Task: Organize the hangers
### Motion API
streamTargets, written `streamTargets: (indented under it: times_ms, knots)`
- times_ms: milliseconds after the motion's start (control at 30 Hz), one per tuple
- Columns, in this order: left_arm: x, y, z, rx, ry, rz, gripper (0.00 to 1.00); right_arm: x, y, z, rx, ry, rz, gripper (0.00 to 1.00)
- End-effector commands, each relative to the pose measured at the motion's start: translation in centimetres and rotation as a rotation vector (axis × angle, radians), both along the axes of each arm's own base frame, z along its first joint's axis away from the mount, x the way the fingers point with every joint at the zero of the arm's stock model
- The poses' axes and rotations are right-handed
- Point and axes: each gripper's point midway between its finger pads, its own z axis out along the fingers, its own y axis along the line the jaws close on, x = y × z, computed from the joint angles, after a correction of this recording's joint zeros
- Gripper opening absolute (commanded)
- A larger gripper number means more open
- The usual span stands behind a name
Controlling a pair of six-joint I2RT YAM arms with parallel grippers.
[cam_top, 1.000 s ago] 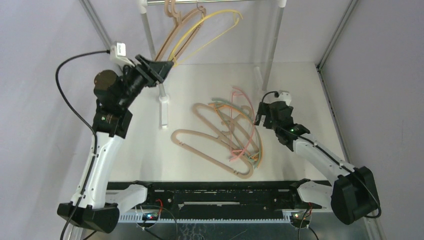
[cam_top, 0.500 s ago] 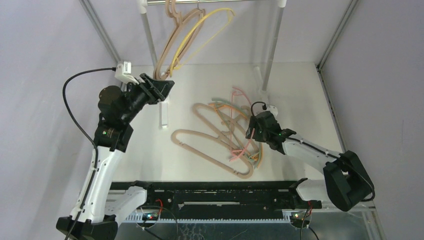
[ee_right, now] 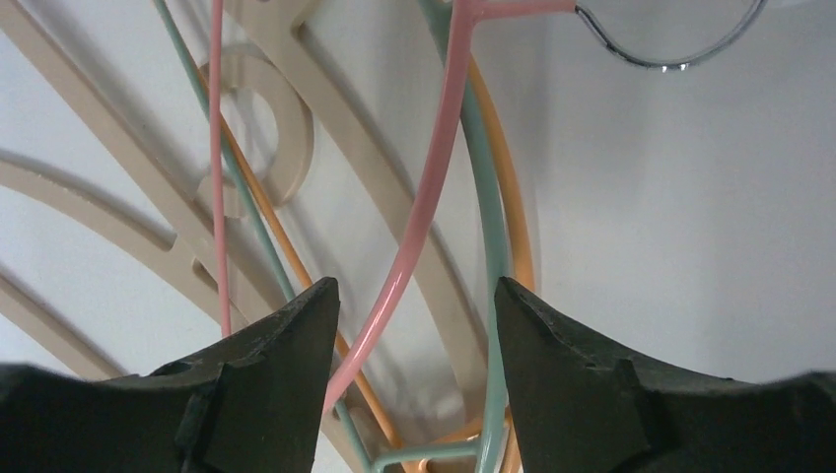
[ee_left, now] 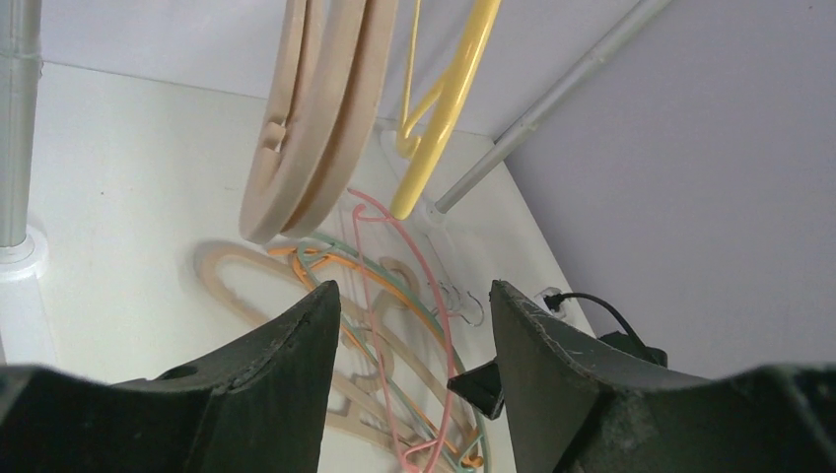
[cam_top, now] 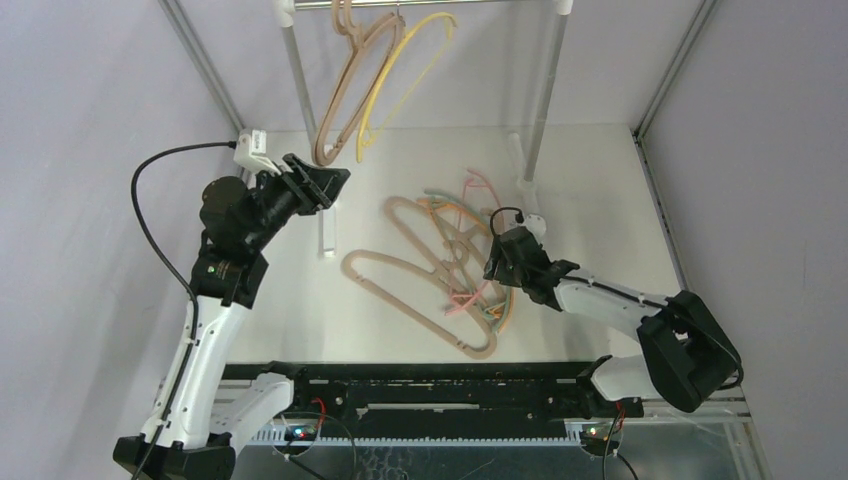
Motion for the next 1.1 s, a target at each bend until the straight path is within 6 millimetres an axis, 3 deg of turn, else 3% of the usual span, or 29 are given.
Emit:
streamTargets:
  times_ms: [0,167,267,667,967,1033,1067]
  knots:
    - [-0.3,-0.2,0.8,0.016,-0.047,-0.018,0.62,-0.3,-0.7,3.2,-0.046,-0.102,-0.076,0.68]
    - [-0.2,-0.3,0.5,0.013,-0.043,-0.023,0.62,-0.8,-1.5,6.6,-0.075,-0.203,-0.109,0.7]
    - [-0.1,-0.3,0.1,0.013,-0.034,-0.023,0.61,-1.1,-0.8,6.6,-0.044,-0.185,-0.091,0.7]
    - [0.2,0.4,-3.0,0.051,0.022,0.02,0.63,-1.5,5.2,1.3,0.114,-0.02,0.014,0.69]
    - [0.2,0.3,-4.2,0.062,0.042,0.006,0.62,-0.8,5.8,-1.5,0.094,0.023,-0.001,0.68]
    - [0.3,0.2,-4.5,0.062,0.049,0.004,0.62,-0.7,5.9,-1.9,0.082,0.026,0.0,0.61]
    - [0.3,0.2,-4.6,0.062,0.051,0.005,0.62,-0.6,5.8,-2.0,0.076,0.024,0.001,0.52]
